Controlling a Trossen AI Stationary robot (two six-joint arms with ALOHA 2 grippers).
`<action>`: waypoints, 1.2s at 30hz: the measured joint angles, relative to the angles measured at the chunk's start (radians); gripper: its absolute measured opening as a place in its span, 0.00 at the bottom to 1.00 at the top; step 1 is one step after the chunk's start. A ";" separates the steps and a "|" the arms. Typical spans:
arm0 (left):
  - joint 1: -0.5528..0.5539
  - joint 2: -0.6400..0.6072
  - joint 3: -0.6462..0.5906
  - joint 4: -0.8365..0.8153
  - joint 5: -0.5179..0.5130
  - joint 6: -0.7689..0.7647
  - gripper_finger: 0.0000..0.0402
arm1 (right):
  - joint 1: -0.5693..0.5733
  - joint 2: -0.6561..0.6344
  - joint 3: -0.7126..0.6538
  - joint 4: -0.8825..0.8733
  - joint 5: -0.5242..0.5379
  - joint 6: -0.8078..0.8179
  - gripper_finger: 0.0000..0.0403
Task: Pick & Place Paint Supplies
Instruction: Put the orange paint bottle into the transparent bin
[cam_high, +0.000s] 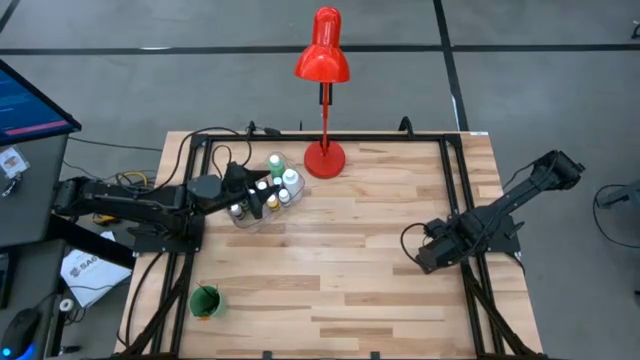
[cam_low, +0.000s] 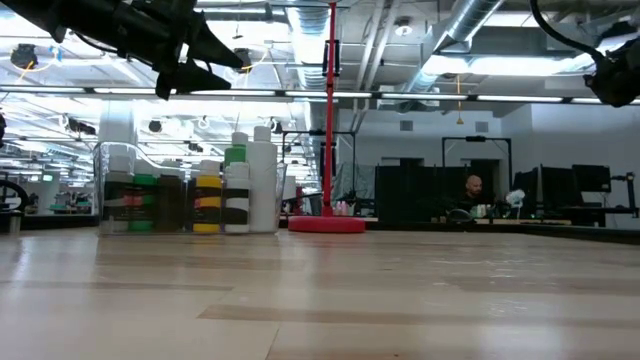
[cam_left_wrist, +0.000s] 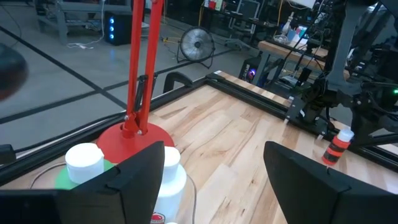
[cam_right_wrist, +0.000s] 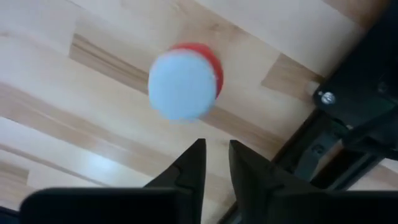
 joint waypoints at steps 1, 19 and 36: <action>0.000 0.000 0.000 0.000 0.000 0.000 0.66 | 0.000 0.000 0.000 0.007 0.006 -0.002 0.16; 0.000 0.000 0.000 0.000 0.022 0.000 0.66 | 0.286 0.054 -0.011 0.093 0.181 0.126 0.52; 0.000 0.000 0.000 0.000 0.022 0.000 0.66 | 0.386 0.369 -0.142 0.369 0.494 0.210 0.68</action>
